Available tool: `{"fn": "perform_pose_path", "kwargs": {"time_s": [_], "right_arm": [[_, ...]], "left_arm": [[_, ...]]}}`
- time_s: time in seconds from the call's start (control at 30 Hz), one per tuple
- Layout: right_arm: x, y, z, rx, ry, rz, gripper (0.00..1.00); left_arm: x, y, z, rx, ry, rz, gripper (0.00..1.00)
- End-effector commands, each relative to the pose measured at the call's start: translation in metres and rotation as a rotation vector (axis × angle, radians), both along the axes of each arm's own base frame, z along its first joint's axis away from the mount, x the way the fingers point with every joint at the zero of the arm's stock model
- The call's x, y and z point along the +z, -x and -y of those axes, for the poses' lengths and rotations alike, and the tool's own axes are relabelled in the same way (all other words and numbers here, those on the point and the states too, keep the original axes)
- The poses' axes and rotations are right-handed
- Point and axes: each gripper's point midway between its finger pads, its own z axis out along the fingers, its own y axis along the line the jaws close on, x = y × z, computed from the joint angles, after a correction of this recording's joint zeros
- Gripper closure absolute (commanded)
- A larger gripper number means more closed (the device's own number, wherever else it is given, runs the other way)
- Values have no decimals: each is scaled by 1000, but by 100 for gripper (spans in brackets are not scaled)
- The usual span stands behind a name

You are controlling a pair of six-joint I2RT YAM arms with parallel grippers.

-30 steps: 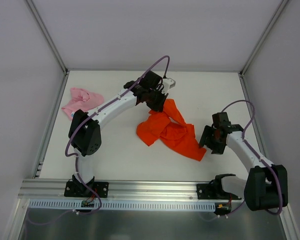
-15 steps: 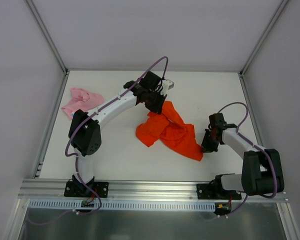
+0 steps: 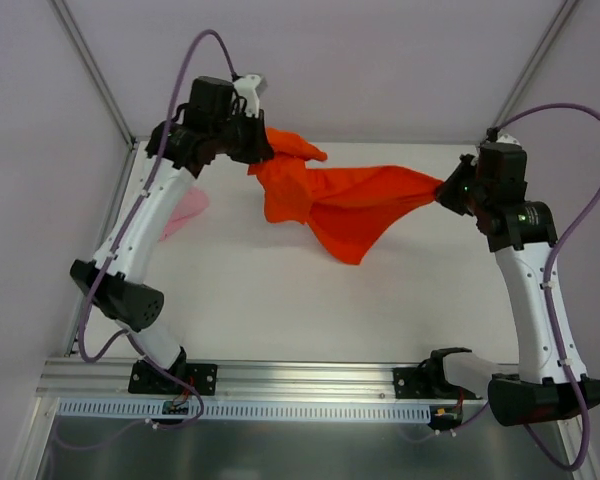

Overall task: Fold and stack the t-shirts
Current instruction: Flatten out the tshirt

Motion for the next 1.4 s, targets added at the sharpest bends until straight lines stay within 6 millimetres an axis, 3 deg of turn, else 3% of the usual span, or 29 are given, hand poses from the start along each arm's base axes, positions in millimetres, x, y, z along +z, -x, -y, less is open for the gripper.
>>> {"fn": "perform_pose_path", "kwargs": {"time_s": [0.0,0.1,0.23,0.33,0.6,0.63,0.77,0.87,0.9,1.0,1.1,1.2,1.3,1.37], "right_arm": [[37,11,22,-72,61,30,99],[60,11,37,-120,116,87,99],[105,16,71,-246,177,205,99],[126,24,100,-345,193,251,99],[162,46,141,-473,209,333,99],[163,50,147,-493,206,334,99],[168,66,136,-452,191,351,99],[164,91,136,-481,212,353,99],[170,102,135,-493,218,378,99],[182,113,134,-499,231,400,99],[187,115,127,-477,201,404,99],[177,110,121,-440,178,362,99],[162,94,117,-385,170,310,99],[143,71,116,-338,151,243,99]], "left_arm": [[92,28,-15,23,134,155,100],[113,38,-29,53,140,190,100],[141,50,-59,138,159,264,100],[159,68,-85,215,134,334,100],[162,107,-133,396,109,371,99],[159,116,-136,404,123,365,99],[141,144,-135,390,176,298,100],[106,167,-132,378,198,203,100],[108,180,-135,372,229,218,100],[101,194,-140,378,240,217,100],[97,198,-137,369,243,186,92],[84,198,-130,364,252,110,92],[62,194,-122,364,265,53,89],[39,182,-120,390,237,6,83]]}}
